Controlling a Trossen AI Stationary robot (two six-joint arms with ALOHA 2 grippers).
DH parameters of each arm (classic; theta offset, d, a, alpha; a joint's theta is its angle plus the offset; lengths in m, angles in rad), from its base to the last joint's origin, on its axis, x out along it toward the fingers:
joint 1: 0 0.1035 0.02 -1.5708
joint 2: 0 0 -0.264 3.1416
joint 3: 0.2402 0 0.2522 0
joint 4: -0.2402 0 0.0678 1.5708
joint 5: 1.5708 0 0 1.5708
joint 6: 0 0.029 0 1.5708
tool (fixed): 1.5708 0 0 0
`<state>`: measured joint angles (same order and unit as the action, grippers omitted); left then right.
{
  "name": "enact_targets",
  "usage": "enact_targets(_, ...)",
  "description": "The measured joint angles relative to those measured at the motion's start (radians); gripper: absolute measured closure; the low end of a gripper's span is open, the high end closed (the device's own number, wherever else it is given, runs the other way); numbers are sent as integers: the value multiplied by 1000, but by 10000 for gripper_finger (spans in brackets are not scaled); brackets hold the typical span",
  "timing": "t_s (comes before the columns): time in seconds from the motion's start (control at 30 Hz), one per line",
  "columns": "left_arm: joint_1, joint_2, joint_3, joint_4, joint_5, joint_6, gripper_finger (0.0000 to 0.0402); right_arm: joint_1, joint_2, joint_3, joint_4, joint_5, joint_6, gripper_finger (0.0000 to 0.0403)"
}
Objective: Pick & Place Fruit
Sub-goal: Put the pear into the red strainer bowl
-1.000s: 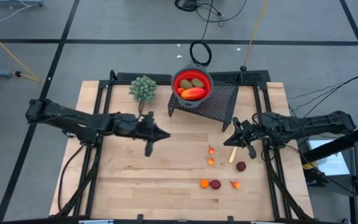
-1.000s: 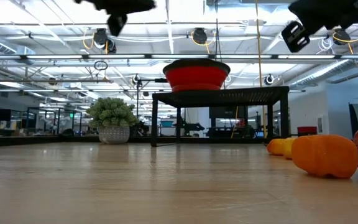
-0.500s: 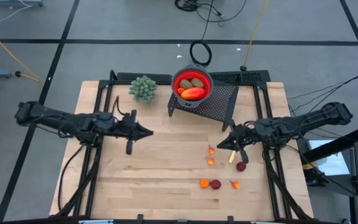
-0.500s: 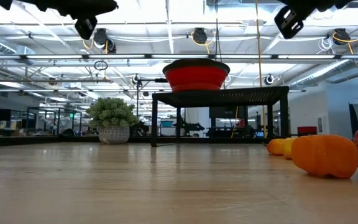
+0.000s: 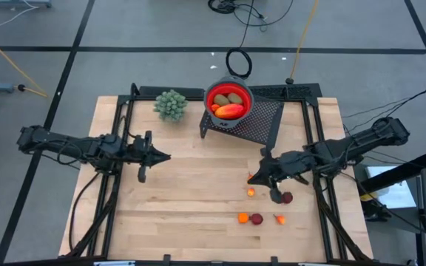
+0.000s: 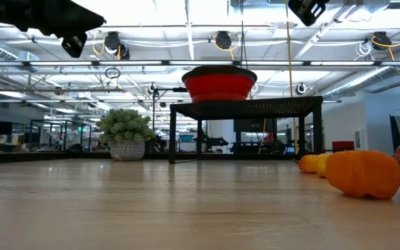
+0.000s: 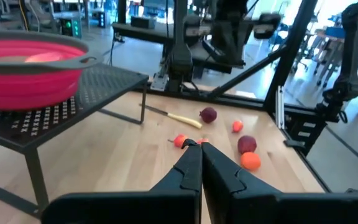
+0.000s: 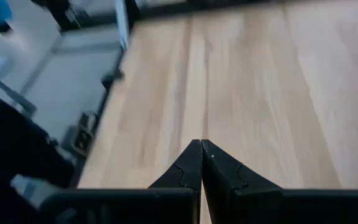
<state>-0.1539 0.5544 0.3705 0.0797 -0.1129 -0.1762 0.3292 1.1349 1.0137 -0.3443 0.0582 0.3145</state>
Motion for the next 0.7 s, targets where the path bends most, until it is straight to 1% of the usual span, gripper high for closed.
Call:
enact_targets(0.17,0,-80,-48,-4,-1,2,390,1,111,114,-146,-2,57,403)
enact_targets(0.33,2,-136,-59,-69,-9,35,399,1,204,207,-289,-9,136,403)
enact_targets(0.4,2,-151,-59,-89,-18,42,397,1,235,233,-347,-9,186,403)
enact_targets(0.57,2,-178,-59,-122,-34,65,383,0,301,249,-421,-10,303,403)
enact_targets(0.7,2,-183,-59,-123,-38,89,381,0,351,249,-459,-10,331,403)
